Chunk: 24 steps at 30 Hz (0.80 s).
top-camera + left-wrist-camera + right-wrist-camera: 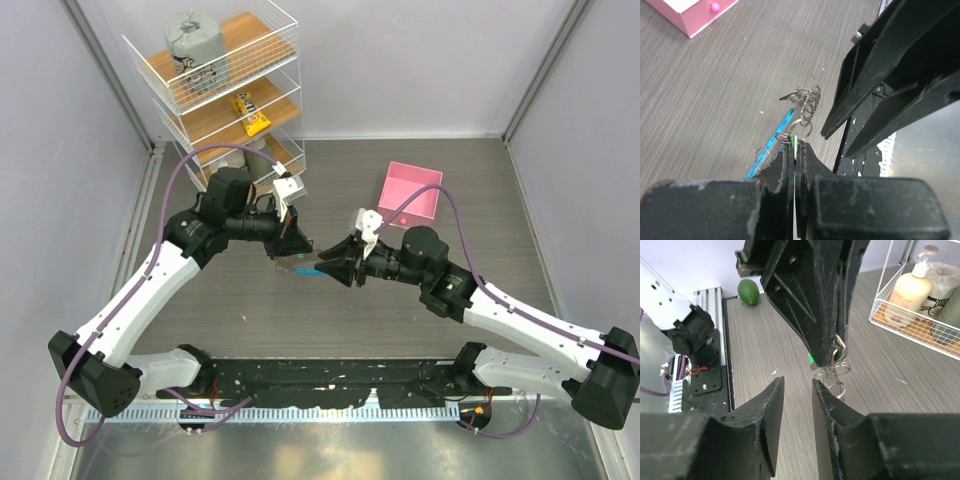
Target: Remove the keys from the keyring
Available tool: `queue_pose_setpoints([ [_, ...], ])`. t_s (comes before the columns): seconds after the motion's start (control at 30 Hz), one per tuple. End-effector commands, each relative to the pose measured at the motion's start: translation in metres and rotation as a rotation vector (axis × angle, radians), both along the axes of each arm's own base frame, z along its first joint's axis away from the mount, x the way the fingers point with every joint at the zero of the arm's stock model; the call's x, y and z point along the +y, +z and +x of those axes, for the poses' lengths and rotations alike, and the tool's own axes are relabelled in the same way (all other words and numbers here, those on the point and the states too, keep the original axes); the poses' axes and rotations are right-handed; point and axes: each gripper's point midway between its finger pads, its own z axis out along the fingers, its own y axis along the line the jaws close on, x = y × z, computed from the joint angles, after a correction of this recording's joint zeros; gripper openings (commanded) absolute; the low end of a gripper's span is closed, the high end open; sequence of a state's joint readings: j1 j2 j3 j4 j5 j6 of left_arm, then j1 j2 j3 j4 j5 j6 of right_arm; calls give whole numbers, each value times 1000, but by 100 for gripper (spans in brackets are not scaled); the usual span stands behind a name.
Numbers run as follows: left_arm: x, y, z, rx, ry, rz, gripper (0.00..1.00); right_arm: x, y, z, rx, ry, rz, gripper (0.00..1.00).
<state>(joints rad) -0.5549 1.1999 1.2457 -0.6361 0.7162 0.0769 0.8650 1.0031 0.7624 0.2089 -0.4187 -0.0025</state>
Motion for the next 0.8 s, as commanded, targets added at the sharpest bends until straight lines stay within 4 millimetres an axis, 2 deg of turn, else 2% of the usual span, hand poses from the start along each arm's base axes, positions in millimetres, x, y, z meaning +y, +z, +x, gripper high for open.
queue_pose_setpoints([
  [0.0, -4, 30, 1, -29, -4, -53, 0, 5, 0, 10, -97, -54, -19, 36],
  [0.37, -5, 30, -5, -29, -51, -49, 0, 0, 4, 18, -158, -99, -39, 35],
  [0.57, 1, 26, -10, -92, -87, -23, 0, -10, 24, 9, -180, -63, 27, 35],
  [0.77, -2, 26, -18, -96, -142, -42, 0, -23, 40, 19, -118, -47, 111, 34],
])
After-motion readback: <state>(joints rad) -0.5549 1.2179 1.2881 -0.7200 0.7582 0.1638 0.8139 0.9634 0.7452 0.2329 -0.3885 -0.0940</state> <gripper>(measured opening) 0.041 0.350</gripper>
